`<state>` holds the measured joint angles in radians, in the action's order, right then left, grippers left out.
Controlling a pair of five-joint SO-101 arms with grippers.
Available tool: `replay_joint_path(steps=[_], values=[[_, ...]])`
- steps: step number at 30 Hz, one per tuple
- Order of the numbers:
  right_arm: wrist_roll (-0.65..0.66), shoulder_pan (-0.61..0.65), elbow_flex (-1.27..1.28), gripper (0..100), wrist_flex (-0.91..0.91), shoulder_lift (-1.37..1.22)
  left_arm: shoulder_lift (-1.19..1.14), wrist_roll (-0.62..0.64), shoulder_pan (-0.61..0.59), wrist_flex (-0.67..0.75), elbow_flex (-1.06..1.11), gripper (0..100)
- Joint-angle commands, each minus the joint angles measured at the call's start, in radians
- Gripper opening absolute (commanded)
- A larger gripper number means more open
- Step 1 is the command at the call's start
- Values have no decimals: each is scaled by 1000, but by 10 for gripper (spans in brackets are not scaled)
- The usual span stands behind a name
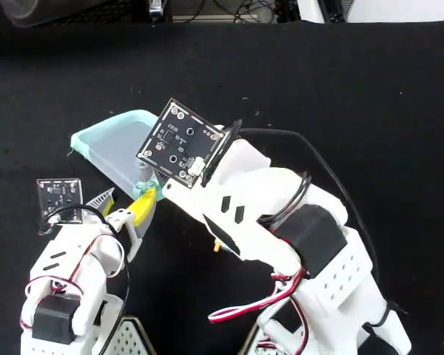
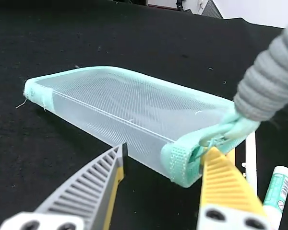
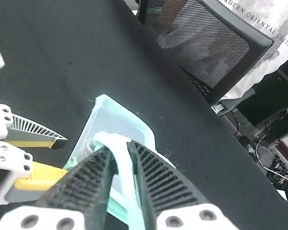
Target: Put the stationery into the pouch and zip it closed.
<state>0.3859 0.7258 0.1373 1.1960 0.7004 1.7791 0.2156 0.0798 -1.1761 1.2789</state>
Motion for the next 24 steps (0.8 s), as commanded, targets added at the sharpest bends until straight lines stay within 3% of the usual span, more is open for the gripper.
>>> replay_joint_path(steps=[1, 9, 13, 14, 16, 24], values=[[6, 8, -56, 11, 3, 2, -2, 3, -16, 25, 7, 261], [8, 8, -51, 11, 21, 4, -2, 6, -15, 20, 22, 236], [8, -3, -50, 11, 64, 4, -2, 3, -10, 26, 10, 34], [8, -15, -50, 11, 78, 4, -2, 2, -10, 35, 10, 23], [8, -38, -48, 11, 107, 4, -2, 8, -18, 54, 15, 56], [8, -61, -50, 11, 178, 77, -2, 11, -18, 101, 4, 28]])
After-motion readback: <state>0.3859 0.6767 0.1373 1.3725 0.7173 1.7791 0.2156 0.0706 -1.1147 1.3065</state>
